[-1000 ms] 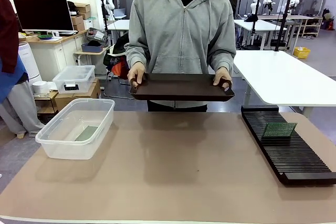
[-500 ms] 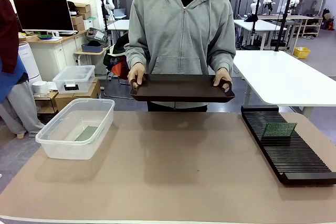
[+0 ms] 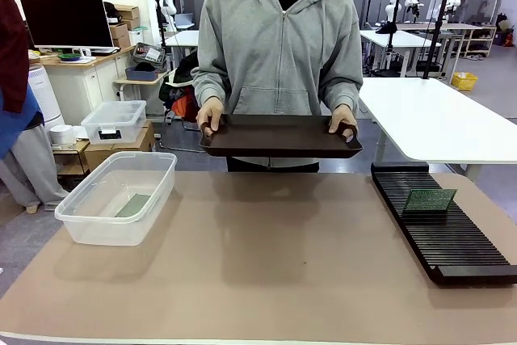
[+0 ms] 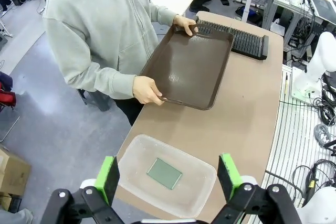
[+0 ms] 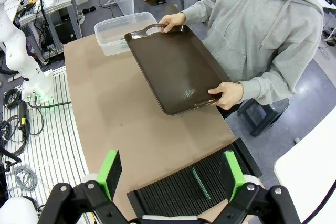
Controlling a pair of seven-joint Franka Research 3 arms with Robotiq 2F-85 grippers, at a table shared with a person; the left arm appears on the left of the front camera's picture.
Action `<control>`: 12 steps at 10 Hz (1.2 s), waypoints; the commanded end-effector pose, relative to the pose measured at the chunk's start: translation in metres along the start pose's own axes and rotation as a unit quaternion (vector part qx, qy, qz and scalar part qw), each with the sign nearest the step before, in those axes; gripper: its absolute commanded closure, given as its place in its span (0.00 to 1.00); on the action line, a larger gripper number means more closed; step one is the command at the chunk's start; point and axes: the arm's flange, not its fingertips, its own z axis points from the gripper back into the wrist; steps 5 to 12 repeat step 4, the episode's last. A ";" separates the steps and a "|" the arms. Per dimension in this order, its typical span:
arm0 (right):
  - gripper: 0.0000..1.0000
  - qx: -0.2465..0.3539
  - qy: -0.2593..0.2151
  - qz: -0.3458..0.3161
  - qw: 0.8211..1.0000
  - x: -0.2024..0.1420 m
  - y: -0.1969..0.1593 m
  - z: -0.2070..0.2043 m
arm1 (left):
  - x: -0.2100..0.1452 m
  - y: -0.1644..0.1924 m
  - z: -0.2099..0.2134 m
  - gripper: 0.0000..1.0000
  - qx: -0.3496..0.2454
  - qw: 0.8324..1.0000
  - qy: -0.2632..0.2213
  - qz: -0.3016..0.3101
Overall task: Sort PCBs into racks and boxes based on the side picked up.
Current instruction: If the short side of the Blank PCB is picked up, insert it into the PCB Rack ; if the long side is picked up, place it in the Organizing box.
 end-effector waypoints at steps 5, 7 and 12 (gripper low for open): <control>0.00 0.003 -0.003 0.001 1.000 0.000 0.001 -0.001 | -0.001 -0.001 0.001 0.00 -0.003 1.000 0.001 0.000; 0.00 0.003 -0.003 0.001 1.000 0.000 0.001 -0.001 | -0.001 -0.001 0.001 0.00 -0.003 1.000 0.001 0.000; 0.00 0.003 -0.003 0.001 1.000 0.000 0.001 -0.001 | -0.001 -0.001 0.001 0.00 -0.003 1.000 0.001 0.000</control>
